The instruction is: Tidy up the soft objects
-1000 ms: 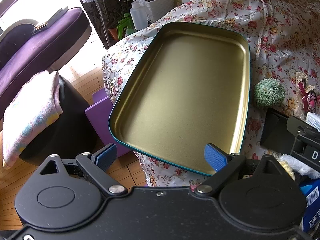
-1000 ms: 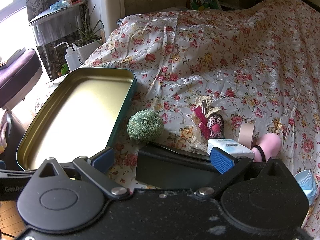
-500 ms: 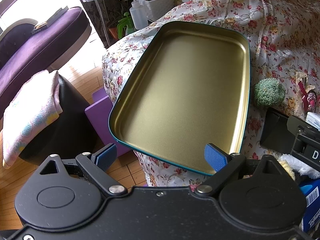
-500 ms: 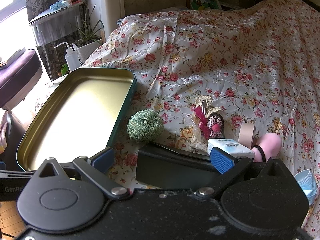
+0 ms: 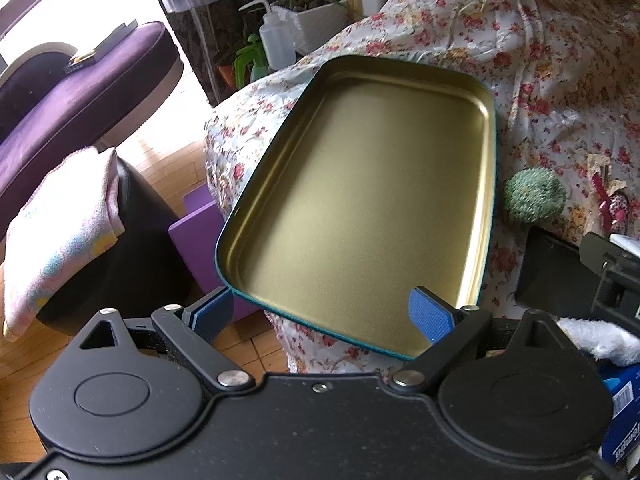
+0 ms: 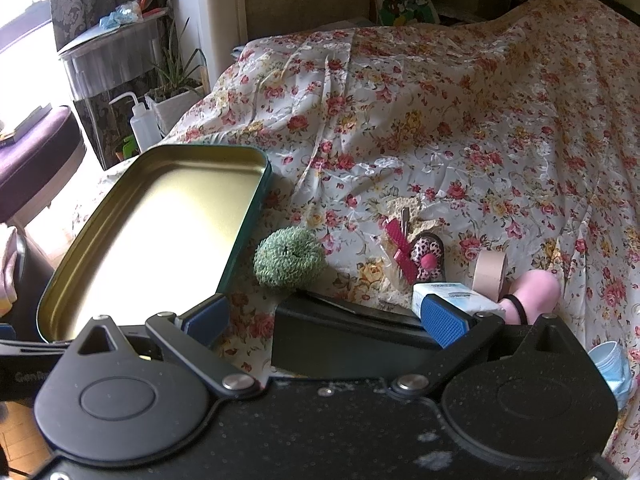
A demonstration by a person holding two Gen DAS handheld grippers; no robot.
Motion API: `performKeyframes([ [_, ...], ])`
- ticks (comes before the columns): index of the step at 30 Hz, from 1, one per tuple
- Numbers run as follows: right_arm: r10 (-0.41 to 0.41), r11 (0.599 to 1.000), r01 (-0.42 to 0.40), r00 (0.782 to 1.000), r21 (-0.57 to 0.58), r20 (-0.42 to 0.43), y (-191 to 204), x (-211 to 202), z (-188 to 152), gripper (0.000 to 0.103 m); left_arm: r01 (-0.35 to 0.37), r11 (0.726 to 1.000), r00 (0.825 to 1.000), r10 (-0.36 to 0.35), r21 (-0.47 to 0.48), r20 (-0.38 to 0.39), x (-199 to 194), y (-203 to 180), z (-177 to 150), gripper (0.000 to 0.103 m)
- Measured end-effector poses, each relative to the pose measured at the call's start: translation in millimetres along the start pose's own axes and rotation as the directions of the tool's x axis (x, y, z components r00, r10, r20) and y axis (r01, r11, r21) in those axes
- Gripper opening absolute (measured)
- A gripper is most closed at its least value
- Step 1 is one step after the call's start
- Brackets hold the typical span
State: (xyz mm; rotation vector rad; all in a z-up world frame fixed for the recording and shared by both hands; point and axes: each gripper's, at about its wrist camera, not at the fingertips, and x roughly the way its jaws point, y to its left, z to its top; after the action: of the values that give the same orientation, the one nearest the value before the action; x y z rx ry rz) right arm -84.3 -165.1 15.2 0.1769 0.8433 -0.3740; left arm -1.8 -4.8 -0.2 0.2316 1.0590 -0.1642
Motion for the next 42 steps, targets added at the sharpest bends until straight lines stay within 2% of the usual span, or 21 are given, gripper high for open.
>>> performKeyframes([
  [7,-0.037,0.987,0.022,0.995,0.161,0.092,-55,-22,19,0.102,0.065,0.998,0.991,-0.068,0.028,0.113,-18,-12,3,0.089],
  [10,-0.095,0.97,0.064,0.988,0.236,0.122,-87,-30,24,0.102,0.126,0.99,0.979,-0.134,0.059,0.156,-26,-21,6,0.089],
  [15,-0.186,0.928,0.125,0.972,0.349,0.145,-140,-37,26,0.103,0.2,0.965,0.954,-0.231,0.172,0.189,-37,-50,10,0.089],
  [19,-0.248,0.884,0.164,0.958,0.437,0.141,-176,-42,21,0.103,0.219,0.95,0.938,-0.267,0.221,0.222,-46,-71,14,0.089],
  [23,-0.298,0.85,0.217,0.95,0.48,0.098,-205,-42,14,0.102,0.219,0.94,0.934,-0.279,0.262,0.221,-45,-91,27,0.09],
  [25,-0.287,0.837,0.218,0.956,0.501,0.062,-221,-38,10,0.102,0.217,0.939,0.937,-0.277,0.269,0.211,-41,-101,35,0.09],
  [28,-0.227,0.811,0.163,0.973,0.561,0.046,-244,-36,4,0.102,0.243,0.935,0.945,-0.288,0.258,0.156,-29,-112,46,0.088],
  [31,-0.241,0.794,0.173,0.97,0.582,0.04,-252,-33,0,0.102,0.248,0.938,0.953,-0.281,0.242,0.113,-13,-121,53,0.077],
  [35,-0.254,0.783,0.217,0.967,0.583,-0.019,-256,-23,2,0.102,0.243,0.935,0.961,-0.268,0.259,0.065,6,-133,56,0.075],
  [36,-0.242,0.782,0.21,0.97,0.587,-0.025,-258,-22,1,0.102,0.247,0.931,0.962,-0.269,0.268,0.05,10,-136,55,0.071],
  [42,-0.196,0.768,0.178,0.98,0.615,-0.038,-266,-12,-1,0.099,0.211,0.924,0.969,-0.241,0.319,0.057,24,-155,54,0.069],
])
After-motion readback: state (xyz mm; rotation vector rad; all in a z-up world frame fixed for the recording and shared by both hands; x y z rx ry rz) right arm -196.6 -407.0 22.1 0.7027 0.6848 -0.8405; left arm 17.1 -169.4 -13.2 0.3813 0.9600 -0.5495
